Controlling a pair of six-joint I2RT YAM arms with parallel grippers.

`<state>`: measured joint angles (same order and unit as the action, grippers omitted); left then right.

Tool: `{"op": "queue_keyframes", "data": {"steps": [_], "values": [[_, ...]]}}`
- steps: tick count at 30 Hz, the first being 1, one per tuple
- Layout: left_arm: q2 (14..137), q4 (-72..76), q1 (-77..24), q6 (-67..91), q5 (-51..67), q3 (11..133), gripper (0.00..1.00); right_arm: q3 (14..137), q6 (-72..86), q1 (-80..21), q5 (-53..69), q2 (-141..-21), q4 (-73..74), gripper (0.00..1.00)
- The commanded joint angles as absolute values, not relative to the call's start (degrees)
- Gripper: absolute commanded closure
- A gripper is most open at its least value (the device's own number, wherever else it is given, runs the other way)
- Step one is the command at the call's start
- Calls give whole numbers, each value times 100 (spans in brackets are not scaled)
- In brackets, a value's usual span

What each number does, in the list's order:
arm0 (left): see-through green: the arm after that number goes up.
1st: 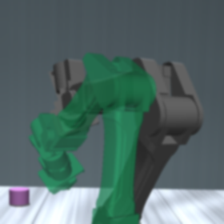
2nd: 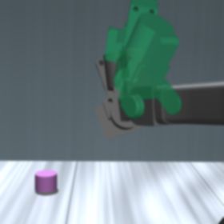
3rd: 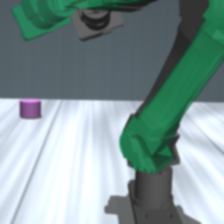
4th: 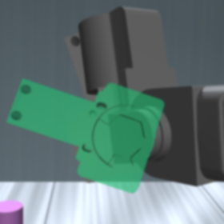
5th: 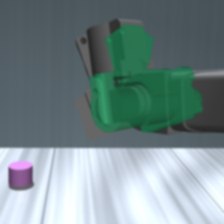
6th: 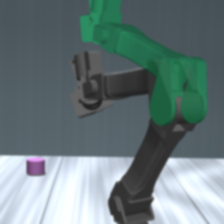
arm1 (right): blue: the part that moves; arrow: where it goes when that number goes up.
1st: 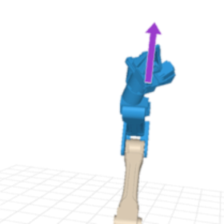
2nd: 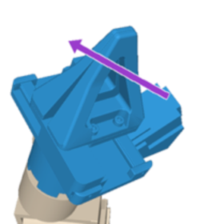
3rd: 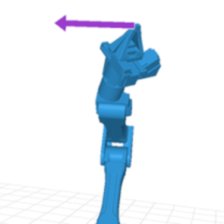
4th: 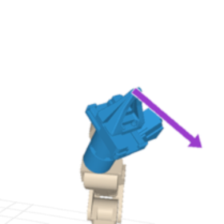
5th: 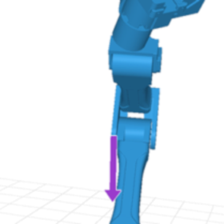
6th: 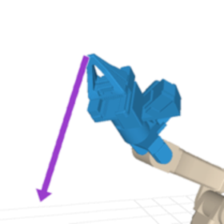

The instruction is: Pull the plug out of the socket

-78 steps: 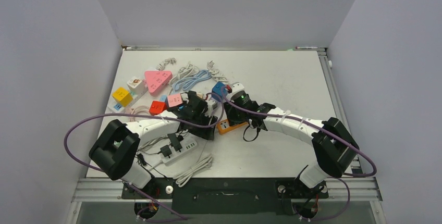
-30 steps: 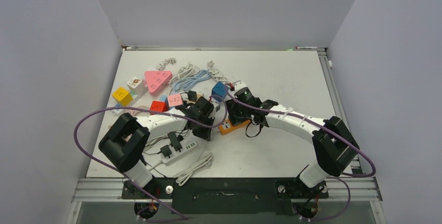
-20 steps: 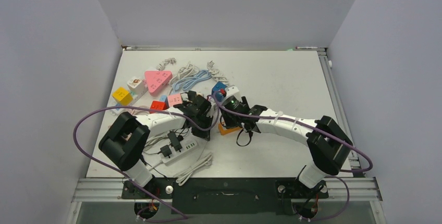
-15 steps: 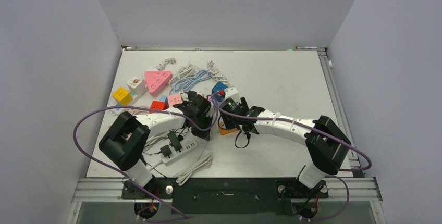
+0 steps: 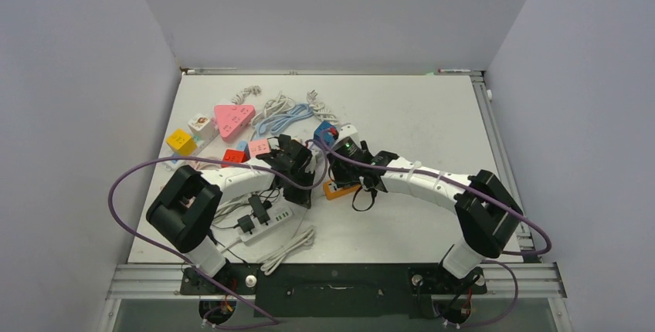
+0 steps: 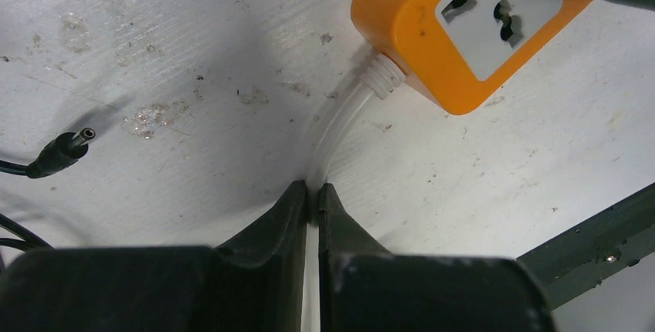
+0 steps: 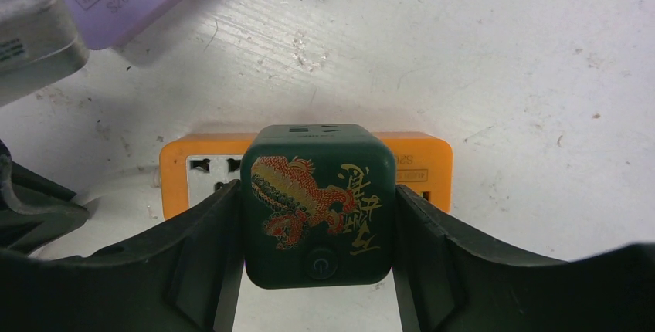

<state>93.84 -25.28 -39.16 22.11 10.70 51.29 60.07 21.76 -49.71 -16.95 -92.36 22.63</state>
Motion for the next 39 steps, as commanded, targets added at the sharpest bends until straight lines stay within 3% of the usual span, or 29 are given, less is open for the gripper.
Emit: {"op": "queue_keyframes", "data": {"steps": [1,11,28,39], "values": [[9495,-2719,-3876,2099,776,5275,100,5800,2026,-4448,-789,-9027,2128,95],[9537,-2742,-3867,2087,721,5309,100,5620,2030,-3998,129,-8968,1984,95],[9548,-2768,-3744,2053,807,5368,100,6059,2165,-5030,-2594,-9183,2700,95],[9588,-2798,-3744,2037,791,5378,100,6164,2212,-5054,-2398,-9271,2741,95]]}}
